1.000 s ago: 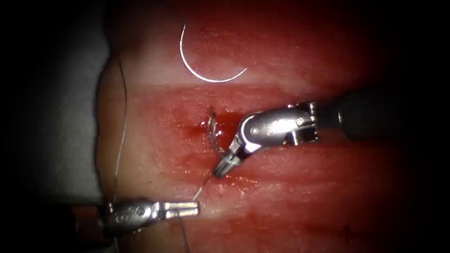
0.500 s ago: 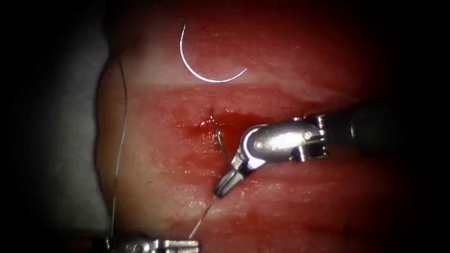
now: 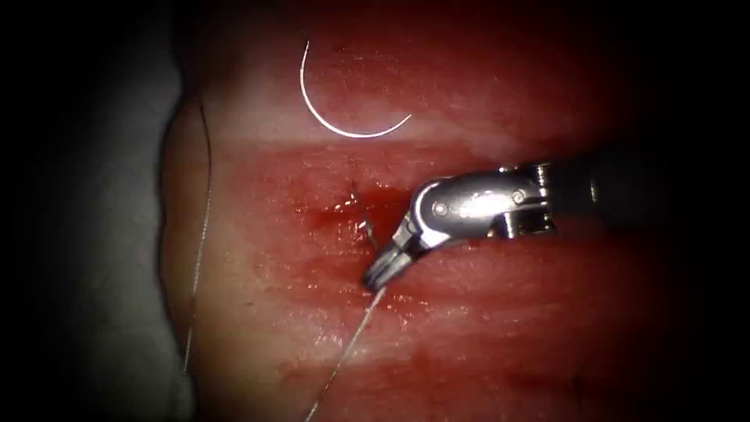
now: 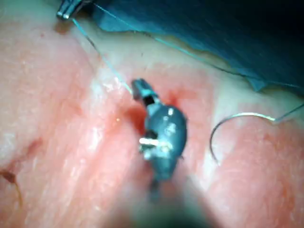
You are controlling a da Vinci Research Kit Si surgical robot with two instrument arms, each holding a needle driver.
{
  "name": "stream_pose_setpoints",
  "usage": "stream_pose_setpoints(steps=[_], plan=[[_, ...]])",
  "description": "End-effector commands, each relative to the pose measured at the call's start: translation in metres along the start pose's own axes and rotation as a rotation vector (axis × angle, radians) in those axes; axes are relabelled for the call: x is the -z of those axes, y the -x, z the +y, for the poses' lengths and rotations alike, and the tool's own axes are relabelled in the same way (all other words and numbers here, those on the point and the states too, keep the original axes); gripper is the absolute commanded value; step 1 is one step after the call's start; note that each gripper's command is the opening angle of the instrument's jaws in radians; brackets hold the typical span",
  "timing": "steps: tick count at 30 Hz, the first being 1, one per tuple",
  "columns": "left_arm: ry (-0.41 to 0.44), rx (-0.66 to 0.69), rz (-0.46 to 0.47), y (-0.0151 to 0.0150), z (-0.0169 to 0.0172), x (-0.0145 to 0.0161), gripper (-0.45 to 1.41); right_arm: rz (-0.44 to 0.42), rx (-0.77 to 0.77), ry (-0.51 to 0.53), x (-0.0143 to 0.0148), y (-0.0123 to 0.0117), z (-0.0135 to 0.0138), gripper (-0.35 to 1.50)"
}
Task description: Wound Closure
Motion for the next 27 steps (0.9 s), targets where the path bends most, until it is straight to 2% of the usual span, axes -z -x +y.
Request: stream_pose_setpoints(steps=[1,8,16,27], plan=[[0.002,0.016,-0.003,0.0013,0.0015,-0.0008,-0.45,-0.003,-0.001,0.004,-0.0003,0.0012,0.0006,-0.35],[0.01,0.035,-0.007,0.003,0.003,-0.0009,-0.45,-0.022,0.003,0.027,0.0006,0.0034,0.0026,-0.35],[0.015,0.042,-0.01,0.0036,0.0033,-0.0006,-0.45,-0.048,0.028,0.107,0.0032,0.0048,0.0077,-0.35],[0.025,0.059,-0.014,0.0052,0.0057,-0.0002,-0.45,-0.072,0.017,0.186,0.004,0.0059,0.0103,-0.35]])
